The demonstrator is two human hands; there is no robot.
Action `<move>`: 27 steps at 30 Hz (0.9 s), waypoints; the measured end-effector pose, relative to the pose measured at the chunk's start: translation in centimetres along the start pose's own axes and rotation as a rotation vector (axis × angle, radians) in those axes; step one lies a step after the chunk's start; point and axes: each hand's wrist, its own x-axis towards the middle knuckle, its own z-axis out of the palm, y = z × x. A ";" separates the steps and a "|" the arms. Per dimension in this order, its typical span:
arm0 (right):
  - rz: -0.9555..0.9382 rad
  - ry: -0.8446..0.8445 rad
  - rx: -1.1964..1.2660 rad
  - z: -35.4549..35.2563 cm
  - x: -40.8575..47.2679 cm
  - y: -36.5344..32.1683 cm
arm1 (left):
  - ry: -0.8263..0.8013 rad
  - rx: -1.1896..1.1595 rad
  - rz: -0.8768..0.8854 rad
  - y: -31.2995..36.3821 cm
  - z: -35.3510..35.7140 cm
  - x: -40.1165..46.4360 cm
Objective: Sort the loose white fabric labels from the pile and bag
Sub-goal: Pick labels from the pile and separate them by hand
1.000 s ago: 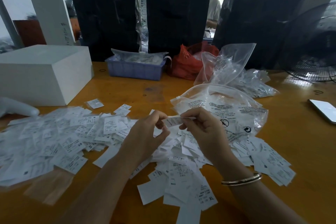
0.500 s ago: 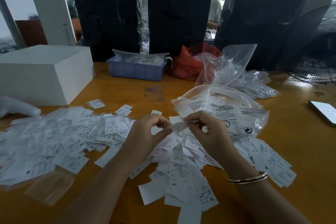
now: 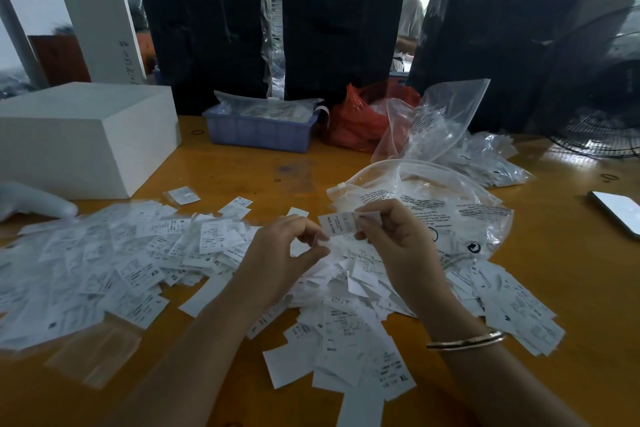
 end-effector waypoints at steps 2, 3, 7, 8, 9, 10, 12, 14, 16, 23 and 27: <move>-0.009 -0.013 -0.026 0.0 -0.1 0.0 | 0.009 0.003 0.017 0.0 0.0 0.0; -0.012 -0.017 -0.042 0.0 -0.1 0.0 | 0.011 0.003 0.025 0.1 0.0 0.0; -0.036 -0.027 -0.131 0.1 -0.1 -0.1 | 0.005 -0.001 0.030 0.2 -0.1 0.0; -0.060 -0.032 -0.178 0.1 -0.2 -0.1 | 0.004 -0.011 0.030 0.2 -0.1 0.0; -0.084 -0.040 -0.231 0.0 -0.2 -0.2 | 0.004 -0.026 0.029 0.3 -0.2 0.0; -0.106 -0.049 -0.278 -0.1 -0.2 -0.2 | 0.009 -0.048 0.023 0.3 -0.2 0.0; -0.141 -0.073 -0.350 -0.3 -0.2 -0.4 | 0.021 -0.104 0.000 0.4 -0.3 0.0; -0.141 -0.106 -0.389 -0.3 -0.2 -0.3 | 0.018 -0.162 -0.032 0.4 -0.3 -0.1; -0.114 -0.153 -0.401 -0.2 -0.3 -0.2 | -0.032 -0.219 -0.070 0.4 -0.3 -0.1; -0.011 -0.328 -0.385 1.4 -0.5 0.5 | -0.129 -0.383 -0.162 0.4 0.0 -0.1; 0.057 -0.336 -0.357 1.6 -0.8 0.7 | -0.077 -0.496 -0.219 0.2 0.0 0.1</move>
